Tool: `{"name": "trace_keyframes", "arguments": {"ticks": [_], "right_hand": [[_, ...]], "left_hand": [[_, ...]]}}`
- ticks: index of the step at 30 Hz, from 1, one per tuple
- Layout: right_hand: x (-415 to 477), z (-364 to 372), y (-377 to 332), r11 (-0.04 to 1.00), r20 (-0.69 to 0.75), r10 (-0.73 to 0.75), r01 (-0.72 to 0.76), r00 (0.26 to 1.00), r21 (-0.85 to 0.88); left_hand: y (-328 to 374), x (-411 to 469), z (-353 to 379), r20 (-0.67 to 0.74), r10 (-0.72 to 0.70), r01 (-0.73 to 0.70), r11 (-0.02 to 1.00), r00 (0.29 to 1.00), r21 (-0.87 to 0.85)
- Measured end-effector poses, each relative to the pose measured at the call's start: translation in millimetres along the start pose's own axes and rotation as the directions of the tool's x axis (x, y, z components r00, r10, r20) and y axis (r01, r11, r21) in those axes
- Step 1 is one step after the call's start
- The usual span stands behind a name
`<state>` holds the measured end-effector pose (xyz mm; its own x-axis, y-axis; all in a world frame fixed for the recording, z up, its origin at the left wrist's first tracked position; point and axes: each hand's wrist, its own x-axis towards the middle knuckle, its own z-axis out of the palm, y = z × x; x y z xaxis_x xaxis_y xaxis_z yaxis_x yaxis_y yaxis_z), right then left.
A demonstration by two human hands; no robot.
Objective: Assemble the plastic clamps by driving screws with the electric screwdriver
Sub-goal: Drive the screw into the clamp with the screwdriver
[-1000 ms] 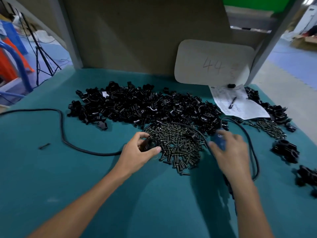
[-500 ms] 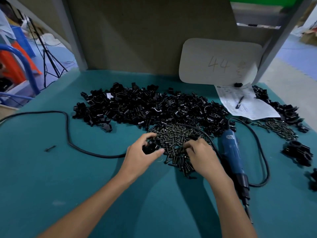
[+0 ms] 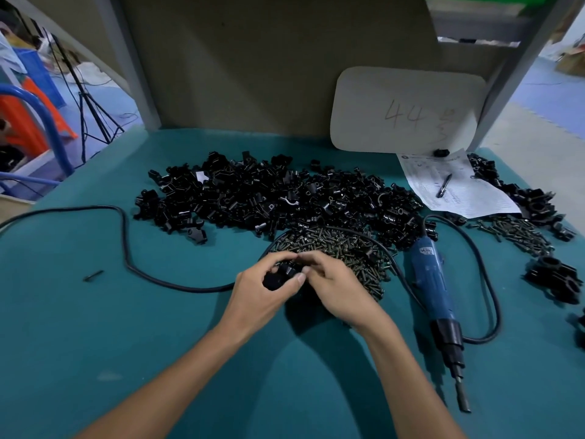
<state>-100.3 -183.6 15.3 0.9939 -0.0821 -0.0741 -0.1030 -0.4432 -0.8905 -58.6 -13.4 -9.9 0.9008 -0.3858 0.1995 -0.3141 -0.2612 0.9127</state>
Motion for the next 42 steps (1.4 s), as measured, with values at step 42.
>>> {"name": "trace_keyframes", "arguments": {"ticks": [42], "right_hand": [[-17, 1, 12, 0.758, -0.053, -0.122, 0.059, 0.991, -0.65]], "left_hand": [[-12, 4, 2, -0.061, 0.001, 0.006, 0.993, 0.998, 0.117]]}}
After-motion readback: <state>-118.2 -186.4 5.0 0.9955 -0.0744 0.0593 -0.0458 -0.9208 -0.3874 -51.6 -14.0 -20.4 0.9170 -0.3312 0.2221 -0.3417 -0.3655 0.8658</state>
